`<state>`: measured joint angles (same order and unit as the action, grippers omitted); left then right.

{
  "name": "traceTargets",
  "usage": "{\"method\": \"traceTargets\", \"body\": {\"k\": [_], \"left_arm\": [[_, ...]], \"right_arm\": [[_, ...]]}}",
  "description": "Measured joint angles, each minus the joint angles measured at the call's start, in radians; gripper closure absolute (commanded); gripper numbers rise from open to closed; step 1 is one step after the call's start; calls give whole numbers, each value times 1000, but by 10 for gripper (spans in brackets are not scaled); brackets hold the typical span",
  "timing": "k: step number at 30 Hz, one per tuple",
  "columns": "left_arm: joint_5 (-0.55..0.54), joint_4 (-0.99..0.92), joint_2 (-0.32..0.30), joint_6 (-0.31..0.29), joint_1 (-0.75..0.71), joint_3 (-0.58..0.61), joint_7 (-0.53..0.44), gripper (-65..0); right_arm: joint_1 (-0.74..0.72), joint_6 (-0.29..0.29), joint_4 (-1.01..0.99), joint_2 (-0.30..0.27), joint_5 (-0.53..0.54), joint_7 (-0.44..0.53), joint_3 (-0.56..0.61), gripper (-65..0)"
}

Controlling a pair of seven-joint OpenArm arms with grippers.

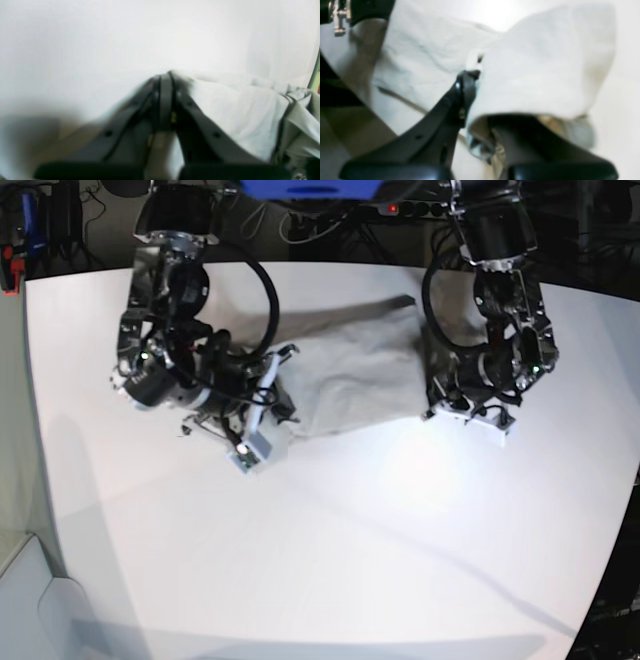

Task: Layout the t-shirt on the table in an organized manner, then fold the t-shirt properly
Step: 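Grasp one end of the grey shirt band with both grippers, then lift the band end with the right gripper and fold it over the middle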

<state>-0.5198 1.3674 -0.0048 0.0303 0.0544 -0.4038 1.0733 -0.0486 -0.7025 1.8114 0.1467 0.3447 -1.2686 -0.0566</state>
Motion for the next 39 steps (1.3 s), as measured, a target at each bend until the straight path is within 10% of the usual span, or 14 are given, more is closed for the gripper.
{"method": "traceTargets", "body": {"k": [27,39], "left_arm": [[38,75,5,15,-29,-3,42,0],[79,174,-3,29,-96,-293,60,0]], "right_arm": [[40,0,-100,-19,-143,246,398,0],[35,0,-167,-21,-147,300,400,-12]]}}
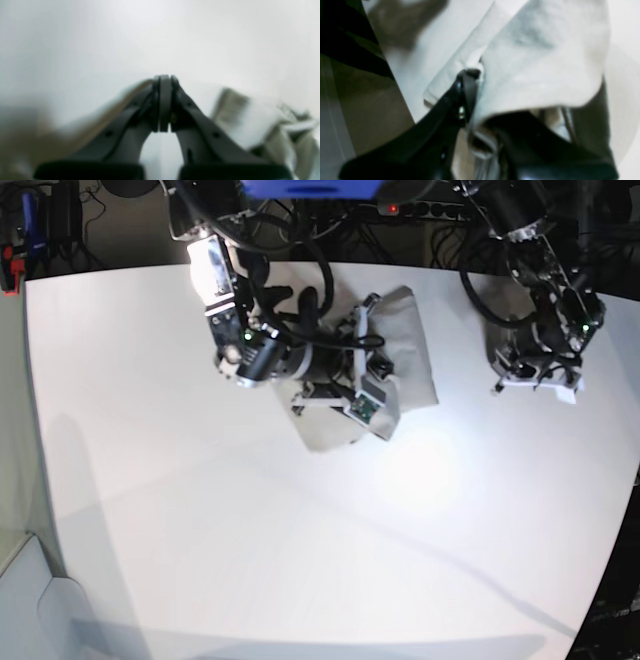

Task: Layout the t-shirt on the table in an organized manner, then fold the t-shirt properly
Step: 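Lift the band end with the right gripper and fold it over the middle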

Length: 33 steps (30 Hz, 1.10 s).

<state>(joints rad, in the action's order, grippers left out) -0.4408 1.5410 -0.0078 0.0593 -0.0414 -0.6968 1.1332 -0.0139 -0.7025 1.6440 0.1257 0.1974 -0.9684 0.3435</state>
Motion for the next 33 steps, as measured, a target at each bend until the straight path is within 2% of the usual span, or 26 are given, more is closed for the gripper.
{"method": "traceTargets", "body": {"k": [9,15,25,29,33], "left_arm": [[-21,5,-43,1,-53,-40,-8,0],[-21,5,-42,1,-53,-40,-8,0],[-21,6,-42,0,-56,-40,-8,0],[-21,6,-42,0,-56,-40,-8,0],[-23,6,-44,0,-59,-40,-9,0]], "right_arm": [[-19,0,0,-3,0,0,4,-189],[-26,0,6,-1,7,3,106,-263],[-14,0,167,-6,5,0,162,-271],[3,0,214,-7,8,-2,162,-269],[-5,0,201,-38,8,8,119,-269]]}}
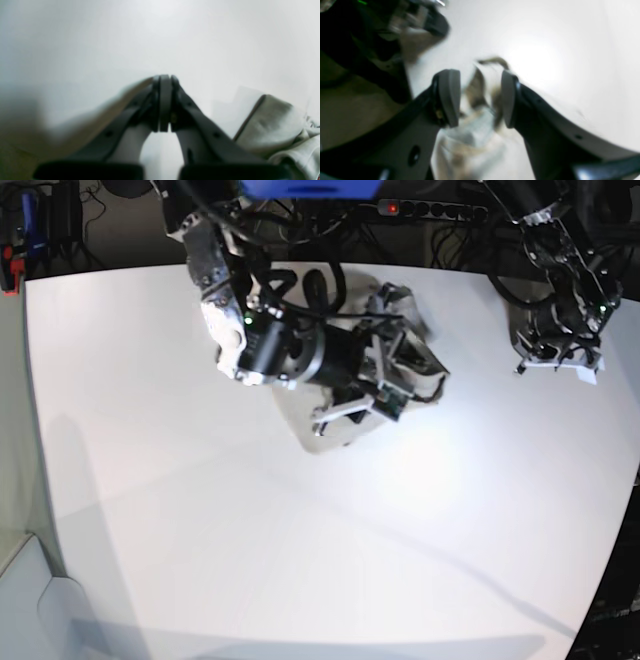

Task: Layout the t-shirt on the table in an organized manner, then fold the t-shirt properly
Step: 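Lift the band end with the right gripper and fold it over the middle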

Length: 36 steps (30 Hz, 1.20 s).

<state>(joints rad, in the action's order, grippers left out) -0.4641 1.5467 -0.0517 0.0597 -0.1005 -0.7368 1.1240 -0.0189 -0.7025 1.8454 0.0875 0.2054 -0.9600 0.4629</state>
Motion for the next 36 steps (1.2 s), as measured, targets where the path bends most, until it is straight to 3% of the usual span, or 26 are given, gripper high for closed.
{"method": "traceTargets", "body": {"k": [10,14,18,27,36], "left_arm": [[-13,10,-3,-3,-29,1,-13,0],[-18,31,-4,-4,-58,-1,-14,0],[-14,61,-3,-5,-93,0,-13,0],[-5,90,-1,-6,-128,0,-10,0],[-18,93,-6,-7,-151,-1,-18,0]], "right_arm": [[-78,0,-125,-7,0,26,-1,-276],[-134,0,-161,-6,3,32,-2,-324],[-144,0,-258,-7,-6,33,-1,-332],[-146,0,-329,-5,-3,143,1,-332],[-186,0,-555,8,-3,383,64,-332]]}}
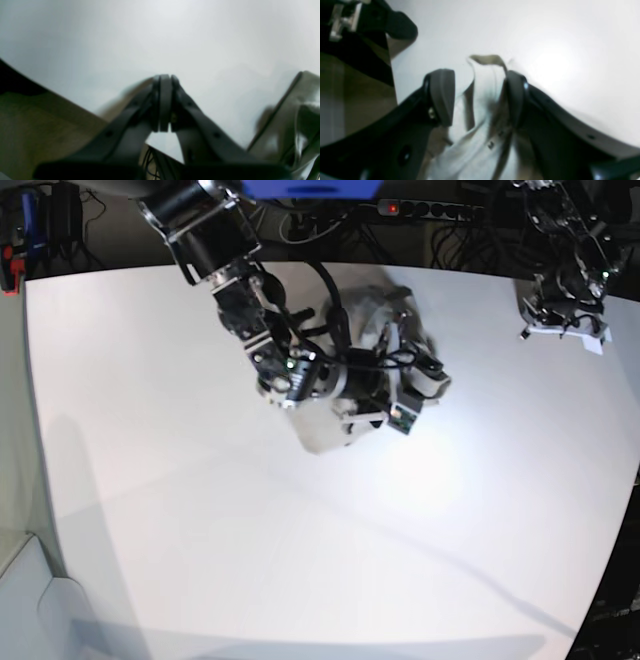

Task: Layout the t-shirt on the table in an organized manner, then fold the t-shirt properly
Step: 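Lift the band end with the right gripper and fold it over the middle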

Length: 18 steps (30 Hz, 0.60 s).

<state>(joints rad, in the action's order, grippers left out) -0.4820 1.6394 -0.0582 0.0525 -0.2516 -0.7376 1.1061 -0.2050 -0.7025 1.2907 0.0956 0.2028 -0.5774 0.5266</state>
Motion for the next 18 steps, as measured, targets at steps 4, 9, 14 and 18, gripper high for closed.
{"method": "traceTargets", "body": {"k": [4,9,14,18], "left_arm": [[3,29,0,0,-35,2,0,0],[33,77,5,0,-70,1,31,0],[29,89,6,0,-69,2,35,0],[32,89,7,0,-68,2,34,0]], "right_arm": [[-68,1,-129,23,-2,84,-5,-332],[-88,1,-138,22,-3,149,-5,-335],[-85,95,33,6,6,182,-6,-335],[-27,94,156,-37,1,175,-6,-333]]}}
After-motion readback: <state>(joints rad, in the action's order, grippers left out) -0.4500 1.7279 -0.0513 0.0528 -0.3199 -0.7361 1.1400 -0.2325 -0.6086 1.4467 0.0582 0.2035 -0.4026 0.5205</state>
